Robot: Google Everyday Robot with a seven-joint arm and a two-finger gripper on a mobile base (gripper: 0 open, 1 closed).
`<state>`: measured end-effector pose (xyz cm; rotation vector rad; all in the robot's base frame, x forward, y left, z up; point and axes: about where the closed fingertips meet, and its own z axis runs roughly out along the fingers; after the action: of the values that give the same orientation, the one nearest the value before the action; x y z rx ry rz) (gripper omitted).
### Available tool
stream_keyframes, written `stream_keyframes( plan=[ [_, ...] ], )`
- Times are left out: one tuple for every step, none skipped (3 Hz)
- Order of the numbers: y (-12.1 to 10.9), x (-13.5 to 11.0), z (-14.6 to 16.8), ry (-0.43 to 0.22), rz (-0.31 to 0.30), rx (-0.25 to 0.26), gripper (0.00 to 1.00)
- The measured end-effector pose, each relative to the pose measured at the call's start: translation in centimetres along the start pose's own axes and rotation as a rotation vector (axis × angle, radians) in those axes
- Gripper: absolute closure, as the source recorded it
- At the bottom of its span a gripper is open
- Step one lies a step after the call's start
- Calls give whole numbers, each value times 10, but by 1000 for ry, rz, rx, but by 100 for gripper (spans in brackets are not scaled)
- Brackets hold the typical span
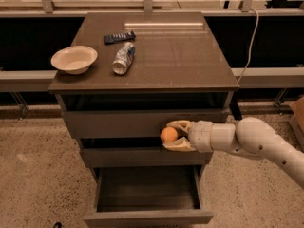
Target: Place orange into bottom drawer
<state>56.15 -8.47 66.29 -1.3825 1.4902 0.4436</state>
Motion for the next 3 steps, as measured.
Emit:
stream_keyframes(
  plan=[
    [0, 0, 1, 0, 1, -1, 100],
    [33, 42, 18, -16, 33, -10, 100],
    [105, 130, 55, -29, 53, -46, 100]
  ],
)
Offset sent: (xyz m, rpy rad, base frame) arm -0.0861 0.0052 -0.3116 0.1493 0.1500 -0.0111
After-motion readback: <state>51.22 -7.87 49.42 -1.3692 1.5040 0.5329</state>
